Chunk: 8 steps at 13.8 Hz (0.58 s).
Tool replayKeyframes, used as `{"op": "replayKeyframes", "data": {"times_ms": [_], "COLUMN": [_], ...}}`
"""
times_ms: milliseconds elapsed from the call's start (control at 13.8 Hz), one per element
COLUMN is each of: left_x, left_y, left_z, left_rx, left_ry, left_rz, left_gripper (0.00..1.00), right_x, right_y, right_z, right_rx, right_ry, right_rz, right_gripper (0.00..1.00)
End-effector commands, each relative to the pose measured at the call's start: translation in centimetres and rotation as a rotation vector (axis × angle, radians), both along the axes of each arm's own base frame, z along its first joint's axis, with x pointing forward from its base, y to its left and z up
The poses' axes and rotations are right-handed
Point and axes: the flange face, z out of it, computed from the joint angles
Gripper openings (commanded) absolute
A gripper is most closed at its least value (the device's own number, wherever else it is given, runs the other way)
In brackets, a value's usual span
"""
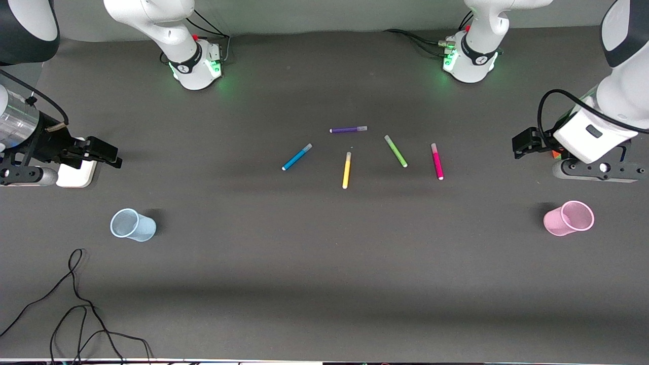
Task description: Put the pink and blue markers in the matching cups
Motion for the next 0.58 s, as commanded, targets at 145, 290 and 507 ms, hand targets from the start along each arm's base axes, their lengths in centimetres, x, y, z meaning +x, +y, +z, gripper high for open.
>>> {"op": "replayKeyframes", "data": {"times_ms": [145,290,507], "left_x": [-0.9,-0.9,-1.1], "left_y": [-0.1,-0.1,-0.2], "left_z": [0.7,0.7,0.3], "left_rx": [0.006,0.005,-0.007], "left_ry": [-0.002,-0.003,-0.004], "left_rz": [0.010,0.010,0.011], "left_gripper": [0.99,0.99,0.99], "right_x": [0.2,0.2,0.2], "right_y": [-0.1,0.1,2.4], "right_z": [-0.1,-0.1,-0.5], "right_rx": [0.016,0.014,0.018], "right_ry": [-0.006,-0.006,0.006], "right_rz": [-0.024,-0.020,-0.053], "right_gripper": [1.00,1.00,1.00]}}
